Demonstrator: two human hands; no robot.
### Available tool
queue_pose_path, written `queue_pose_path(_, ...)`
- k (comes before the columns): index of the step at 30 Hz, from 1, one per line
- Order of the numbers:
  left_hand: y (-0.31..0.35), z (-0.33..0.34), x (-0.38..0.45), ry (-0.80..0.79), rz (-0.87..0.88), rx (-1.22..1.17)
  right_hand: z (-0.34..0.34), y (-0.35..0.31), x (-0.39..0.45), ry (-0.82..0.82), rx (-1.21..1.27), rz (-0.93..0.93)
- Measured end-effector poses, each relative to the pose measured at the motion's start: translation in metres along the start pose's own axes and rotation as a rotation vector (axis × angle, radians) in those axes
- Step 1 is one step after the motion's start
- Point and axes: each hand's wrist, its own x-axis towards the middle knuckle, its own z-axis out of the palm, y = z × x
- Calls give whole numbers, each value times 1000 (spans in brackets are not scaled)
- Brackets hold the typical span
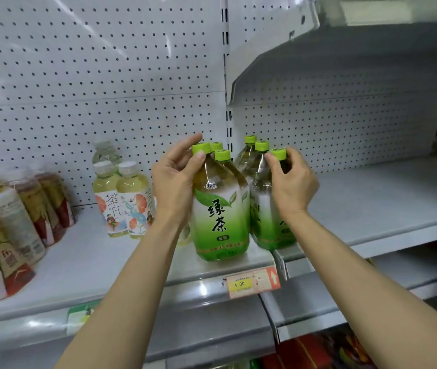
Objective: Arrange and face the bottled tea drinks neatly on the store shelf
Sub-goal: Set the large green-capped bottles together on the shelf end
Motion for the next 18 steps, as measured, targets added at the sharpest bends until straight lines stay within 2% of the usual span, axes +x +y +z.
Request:
queue_pose_path(5,-8,10,5,6,80,39,4,-1,2,-16,-31,19)
queue_pose_path(9,-19,15,0,24,157,147,-8,1,-6,-143,83,-42)
queue_pose_path(10,-25,15,-3,21,182,208,-13,4,-12,-151,90,-129)
queue_pose_path(12,-38,15,-5,25,222,288,-23,11,-28,-140,34,-427)
queue_pose_path(15,-51,18,-3,59,282,409,-31,22,-64,-314,-142,-820)
queue_pose_path(18,-53,27,0,58,313,486,-22,37,-93,-424,-314,-961)
